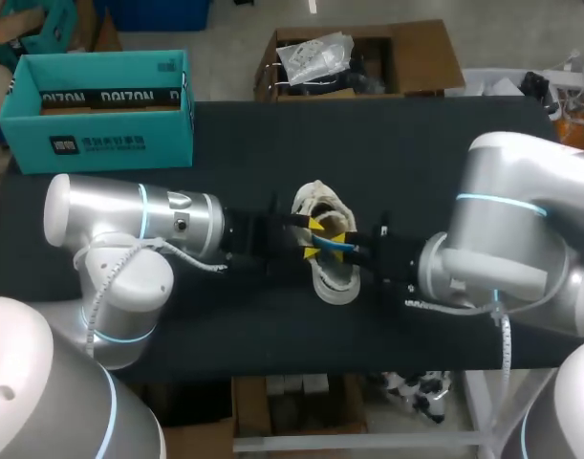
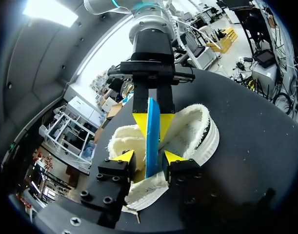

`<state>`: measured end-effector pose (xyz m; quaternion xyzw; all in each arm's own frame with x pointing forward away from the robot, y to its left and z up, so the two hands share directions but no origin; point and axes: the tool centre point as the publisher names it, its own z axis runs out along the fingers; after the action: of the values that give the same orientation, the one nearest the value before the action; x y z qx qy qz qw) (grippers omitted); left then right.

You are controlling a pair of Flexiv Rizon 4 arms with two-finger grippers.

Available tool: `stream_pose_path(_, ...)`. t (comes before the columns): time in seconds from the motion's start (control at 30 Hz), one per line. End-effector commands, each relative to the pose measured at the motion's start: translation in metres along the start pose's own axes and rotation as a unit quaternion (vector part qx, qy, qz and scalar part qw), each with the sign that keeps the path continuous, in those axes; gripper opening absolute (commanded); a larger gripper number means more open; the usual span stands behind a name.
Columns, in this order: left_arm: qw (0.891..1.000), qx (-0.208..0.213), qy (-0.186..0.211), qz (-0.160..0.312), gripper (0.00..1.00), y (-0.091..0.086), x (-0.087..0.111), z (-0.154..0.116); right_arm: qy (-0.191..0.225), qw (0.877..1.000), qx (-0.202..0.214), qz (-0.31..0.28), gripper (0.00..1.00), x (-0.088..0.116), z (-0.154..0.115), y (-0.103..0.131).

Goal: Open the shoe tongue, take the insole out of the shoe, put the insole back into the shoe, and pack the shoe into the shoebox

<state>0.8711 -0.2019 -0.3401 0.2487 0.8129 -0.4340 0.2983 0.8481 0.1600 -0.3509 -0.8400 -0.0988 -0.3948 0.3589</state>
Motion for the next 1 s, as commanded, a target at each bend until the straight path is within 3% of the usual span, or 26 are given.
stream_pose_path(0.03, 1.0, 0.005, -0.003, 0.002, 0.24, 0.001, 0.001, 0.001, -0.041, 0.999, 0.028, 0.002, 0.0, 0.008, -0.003, 0.004)
stream_pose_path(0.3, 1.0, 0.008, 0.0, 0.003, 0.08, 0.001, 0.001, 0.005, -0.071, 0.997, 0.026, 0.006, 0.0, 0.008, 0.005, 0.011)
stream_pose_path(0.43, 1.0, 0.01, 0.003, 0.003, 0.16, 0.001, 0.001, 0.006, -0.089, 0.996, 0.024, 0.007, 0.0, 0.008, 0.013, 0.012)
stream_pose_path(0.47, 1.0, 0.011, 0.004, 0.003, 0.25, 0.001, 0.001, 0.006, -0.094, 0.995, 0.022, 0.007, 0.0, 0.008, 0.015, 0.013)
stream_pose_path(0.5, 1.0, 0.012, 0.005, 0.003, 0.29, 0.001, 0.001, 0.006, -0.095, 0.995, 0.022, 0.008, 0.0, 0.008, 0.017, 0.014)
stream_pose_path(0.63, 1.0, 0.014, 0.006, 0.003, 0.27, 0.0, 0.002, 0.007, -0.099, 0.995, 0.023, 0.005, 0.0, 0.009, 0.02, 0.013)
stream_pose_path(0.7, 1.0, 0.014, 0.005, 0.002, 0.15, 0.0, 0.002, 0.008, -0.1, 0.995, 0.023, 0.003, 0.0, 0.009, 0.02, 0.012)
stream_pose_path(0.73, 1.0, 0.014, 0.005, 0.002, 0.0, 0.0, 0.002, 0.008, -0.1, 0.995, 0.023, 0.003, 0.0, 0.008, 0.018, 0.011)
stream_pose_path(0.87, 1.0, 0.012, 0.003, 0.002, 0.0, 0.0, 0.002, 0.008, -0.086, 0.996, 0.02, 0.004, 0.0, 0.005, 0.008, 0.01)
stream_pose_path(0.93, 1.0, 0.012, 0.002, 0.002, 0.0, 0.001, 0.002, 0.008, -0.078, 0.997, 0.02, 0.005, 0.1, 0.004, 0.001, 0.008)
stream_pose_path(1.0, 1.0, 0.012, 0.0, 0.002, 0.0, 0.002, 0.002, 0.007, -0.07, 0.997, 0.02, 0.006, 0.4, 0.003, -0.006, 0.007)
